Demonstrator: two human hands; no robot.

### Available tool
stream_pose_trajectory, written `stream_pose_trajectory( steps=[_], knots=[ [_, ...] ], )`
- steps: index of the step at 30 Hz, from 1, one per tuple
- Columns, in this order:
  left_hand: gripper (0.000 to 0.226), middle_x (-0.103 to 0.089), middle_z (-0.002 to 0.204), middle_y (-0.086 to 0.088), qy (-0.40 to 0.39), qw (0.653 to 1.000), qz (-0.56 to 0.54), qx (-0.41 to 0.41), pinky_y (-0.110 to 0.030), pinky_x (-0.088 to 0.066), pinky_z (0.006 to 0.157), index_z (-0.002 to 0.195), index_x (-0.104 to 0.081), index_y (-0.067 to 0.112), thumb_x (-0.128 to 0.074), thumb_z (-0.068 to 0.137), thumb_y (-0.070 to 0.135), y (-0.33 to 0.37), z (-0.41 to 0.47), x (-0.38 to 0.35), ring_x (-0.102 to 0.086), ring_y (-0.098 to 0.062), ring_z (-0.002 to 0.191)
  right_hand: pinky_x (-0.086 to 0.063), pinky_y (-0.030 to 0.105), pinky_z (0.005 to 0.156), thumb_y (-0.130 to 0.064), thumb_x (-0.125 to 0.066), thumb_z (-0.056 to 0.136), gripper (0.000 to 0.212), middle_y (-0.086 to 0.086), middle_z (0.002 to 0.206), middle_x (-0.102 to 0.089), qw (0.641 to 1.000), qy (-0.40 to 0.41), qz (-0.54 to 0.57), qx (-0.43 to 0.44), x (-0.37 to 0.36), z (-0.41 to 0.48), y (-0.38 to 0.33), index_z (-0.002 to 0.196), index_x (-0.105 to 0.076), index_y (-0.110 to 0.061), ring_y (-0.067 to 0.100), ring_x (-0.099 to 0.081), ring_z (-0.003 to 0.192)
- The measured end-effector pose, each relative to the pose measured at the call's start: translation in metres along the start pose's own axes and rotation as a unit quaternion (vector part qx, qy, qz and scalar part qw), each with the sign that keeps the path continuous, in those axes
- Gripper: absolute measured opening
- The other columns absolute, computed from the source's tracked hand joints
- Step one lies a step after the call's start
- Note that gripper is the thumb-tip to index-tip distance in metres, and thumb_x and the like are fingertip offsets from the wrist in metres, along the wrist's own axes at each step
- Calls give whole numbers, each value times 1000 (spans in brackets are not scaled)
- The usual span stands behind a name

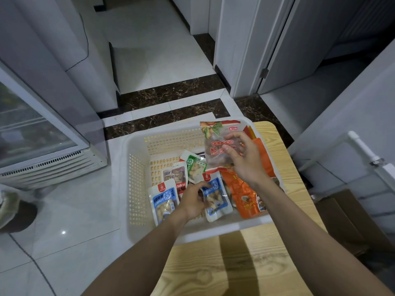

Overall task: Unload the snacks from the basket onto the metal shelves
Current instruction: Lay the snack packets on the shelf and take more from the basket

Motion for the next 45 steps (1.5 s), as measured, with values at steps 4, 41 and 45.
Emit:
stream_pose_trajectory(
  steps=[4, 41, 45],
  knots=[
    [43, -61, 105, -9, -21, 994, -102, 30, -26, -52, 67, 111, -60, 11, -59, 82, -21, 4, -2, -8, -63, -21, 84, -37, 3, 94, -7, -61, 93, 17, -4, 117, -60, 1000, -2, -1, -8, -2, 2, 2, 105, -59, -19, -3, -53, 114],
    [47, -59, 127, 3, 250, 932, -257, -61, -55, -56, 84, 90, -68, 37, -64, 85, -9, 21, -117, 85, -62, -31, 112, -51, 34, 100, -7, -60, 93, 25, -16, 122, -60, 996, -15, 82, 14, 0, -77, -58, 102, -63, -29, 10, -55, 119],
    [41, -59, 128, 0, 221, 934, -270, -80, -54, -57, 83, 98, -66, 29, -62, 86, -10, 28, -140, 78, -65, -30, 107, -48, 34, 102, -6, -61, 93, 21, -9, 121, -63, 996, 11, 83, 33, 3, -113, -66, 103, -66, -24, 11, -55, 119]
  ],
)
Point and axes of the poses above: each hand's wrist, its own z-axis towards the middle knuckle, its own x-axis out of the back of the hand, y = z × x, the point moved 2 cm from there along z, towards the middle knuckle
